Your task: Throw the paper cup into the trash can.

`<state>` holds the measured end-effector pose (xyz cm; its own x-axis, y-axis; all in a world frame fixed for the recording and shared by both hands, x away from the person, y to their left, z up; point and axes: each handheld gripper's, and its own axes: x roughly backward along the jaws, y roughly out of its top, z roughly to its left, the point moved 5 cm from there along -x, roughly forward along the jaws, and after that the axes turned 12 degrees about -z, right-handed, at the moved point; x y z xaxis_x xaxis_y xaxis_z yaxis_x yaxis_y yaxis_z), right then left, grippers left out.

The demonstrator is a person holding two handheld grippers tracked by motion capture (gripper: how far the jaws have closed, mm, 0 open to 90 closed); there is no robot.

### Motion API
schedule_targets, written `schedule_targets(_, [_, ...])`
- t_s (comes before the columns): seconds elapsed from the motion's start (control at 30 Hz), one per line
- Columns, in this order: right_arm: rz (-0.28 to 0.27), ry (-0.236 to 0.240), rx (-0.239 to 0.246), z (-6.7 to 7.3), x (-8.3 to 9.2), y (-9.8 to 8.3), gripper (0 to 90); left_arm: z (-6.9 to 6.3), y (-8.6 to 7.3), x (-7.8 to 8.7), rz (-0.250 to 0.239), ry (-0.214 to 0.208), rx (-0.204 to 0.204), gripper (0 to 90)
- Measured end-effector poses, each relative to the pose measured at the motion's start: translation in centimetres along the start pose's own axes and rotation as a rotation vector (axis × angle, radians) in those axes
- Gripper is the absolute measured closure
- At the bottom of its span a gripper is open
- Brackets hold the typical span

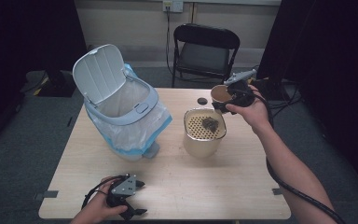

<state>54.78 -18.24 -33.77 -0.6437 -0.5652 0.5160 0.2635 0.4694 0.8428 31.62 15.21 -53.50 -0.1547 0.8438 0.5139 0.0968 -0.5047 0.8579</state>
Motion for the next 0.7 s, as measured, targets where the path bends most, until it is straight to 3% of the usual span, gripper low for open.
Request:
schedule_targets(0.23, [0.008, 0.024, 0.021, 0.8, 0.1, 1.0, 28.5, 0.0, 0.0, 0.0, -0.001, -0.002, 0.004, 9.6])
schedule_targets(0.47, [-0.012, 0.05, 0.006, 1.4, 0.5, 2.2, 28.5, 0.0, 0.0, 0.0, -0.002, -0.003, 0.004, 9.6])
schedule_targets(0.7, [0.003, 0.065, 0.007, 1.9, 0.6, 3.2, 28.4, 0.0, 0.0, 0.0, 0.0, -0.003, 0.004, 9.6])
